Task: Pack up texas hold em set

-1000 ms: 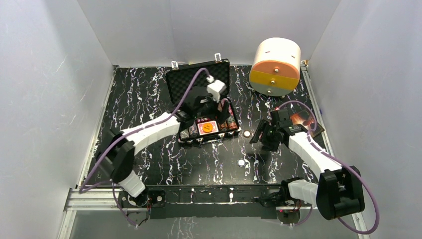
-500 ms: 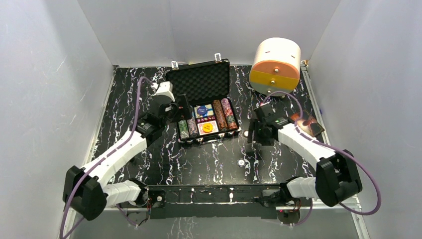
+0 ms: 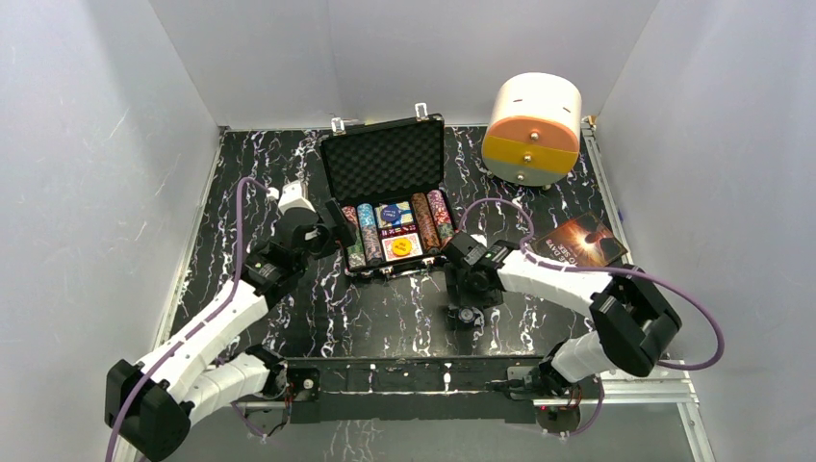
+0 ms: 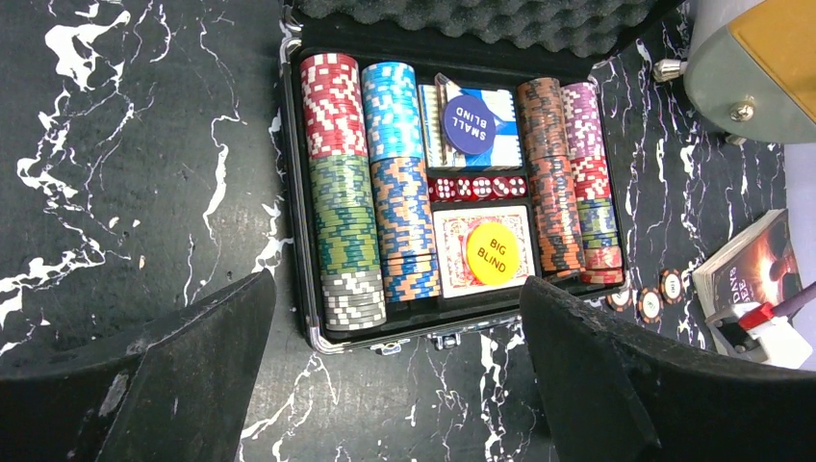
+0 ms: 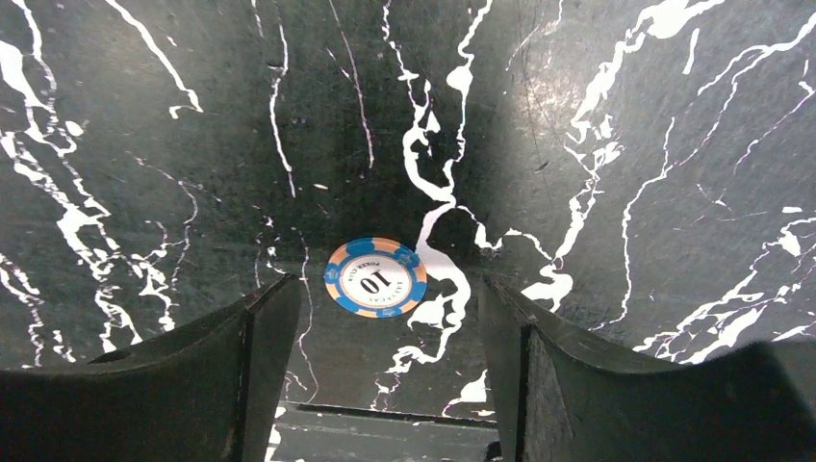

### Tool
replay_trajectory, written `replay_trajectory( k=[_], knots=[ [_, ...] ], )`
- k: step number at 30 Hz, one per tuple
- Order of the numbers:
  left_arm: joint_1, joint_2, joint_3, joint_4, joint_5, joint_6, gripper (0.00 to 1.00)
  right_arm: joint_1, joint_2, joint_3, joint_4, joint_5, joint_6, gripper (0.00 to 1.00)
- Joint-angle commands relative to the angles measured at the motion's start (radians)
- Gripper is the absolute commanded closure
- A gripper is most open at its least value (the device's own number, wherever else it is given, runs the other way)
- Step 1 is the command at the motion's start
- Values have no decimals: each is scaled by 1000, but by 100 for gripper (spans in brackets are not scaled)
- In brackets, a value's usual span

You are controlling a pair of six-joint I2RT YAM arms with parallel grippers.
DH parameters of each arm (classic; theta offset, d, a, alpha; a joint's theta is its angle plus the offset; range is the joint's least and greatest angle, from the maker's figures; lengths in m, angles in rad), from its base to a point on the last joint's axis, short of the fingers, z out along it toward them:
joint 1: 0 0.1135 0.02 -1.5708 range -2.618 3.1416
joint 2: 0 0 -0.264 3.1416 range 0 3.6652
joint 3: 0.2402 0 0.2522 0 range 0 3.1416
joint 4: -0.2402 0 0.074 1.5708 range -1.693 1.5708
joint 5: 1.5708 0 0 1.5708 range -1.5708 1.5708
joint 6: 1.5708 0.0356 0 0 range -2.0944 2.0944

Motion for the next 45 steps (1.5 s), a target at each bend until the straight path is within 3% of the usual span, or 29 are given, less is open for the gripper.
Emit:
replay_trajectory(
  k=[1, 12, 21, 31, 35, 40, 45],
  knots=[
    [0, 1, -5, 10, -3, -22, 2, 24, 33, 47, -29, 55, 44, 25],
    [0, 17, -34, 48, 31, -33, 2, 63, 116, 77, -52, 64, 109, 40],
    [0, 32, -36, 69, 74, -36, 2, 65, 128, 44, -74, 63, 137, 38],
    [0, 36, -88, 117, 165, -78, 2, 63, 79, -30, 3, 19, 171, 49],
    [0, 57, -110, 153, 257, -76, 2, 54, 51, -38, 28, 44, 198, 51],
    [-5, 64, -181, 296, 429, -70, 9, 14, -30, -56, 78, 48, 234, 52],
    [-79, 120, -195, 387, 497, -75, 10, -70, -112, -73, 120, 11, 243, 51]
  ],
)
